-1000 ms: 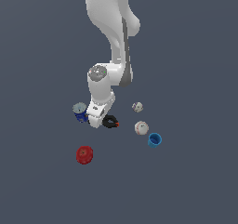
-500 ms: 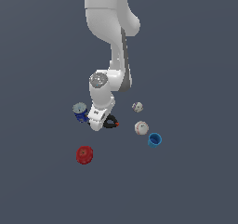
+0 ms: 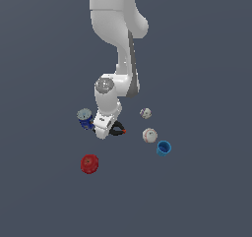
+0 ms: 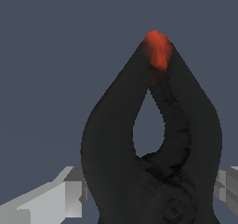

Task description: Pick up a designated object from a clutter of objects.

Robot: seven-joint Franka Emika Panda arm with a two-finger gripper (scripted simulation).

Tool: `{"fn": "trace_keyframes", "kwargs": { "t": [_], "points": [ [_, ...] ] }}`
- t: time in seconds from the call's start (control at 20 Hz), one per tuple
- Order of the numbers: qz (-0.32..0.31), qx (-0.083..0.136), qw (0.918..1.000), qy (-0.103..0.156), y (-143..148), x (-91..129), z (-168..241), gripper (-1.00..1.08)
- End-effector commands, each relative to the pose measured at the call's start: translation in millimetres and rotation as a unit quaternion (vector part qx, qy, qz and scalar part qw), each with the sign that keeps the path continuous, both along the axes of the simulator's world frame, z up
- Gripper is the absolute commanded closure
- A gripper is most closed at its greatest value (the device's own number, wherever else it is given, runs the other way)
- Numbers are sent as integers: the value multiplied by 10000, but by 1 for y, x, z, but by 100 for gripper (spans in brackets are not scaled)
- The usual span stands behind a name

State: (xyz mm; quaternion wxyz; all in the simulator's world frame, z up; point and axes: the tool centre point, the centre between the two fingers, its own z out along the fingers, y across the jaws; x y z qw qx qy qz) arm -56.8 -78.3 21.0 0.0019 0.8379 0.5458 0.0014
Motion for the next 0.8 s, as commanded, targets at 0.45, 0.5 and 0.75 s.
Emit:
{"fn": "trace_keyframes", "kwargs": {
  "t": [0.45,0.5,0.75],
  "points": [
    [1,1,10000,4,1,0,6,108],
    [2,0,10000,6,1,1,9,108],
    [6,-1,10000,9,4,4,31,108]
  ]
}}
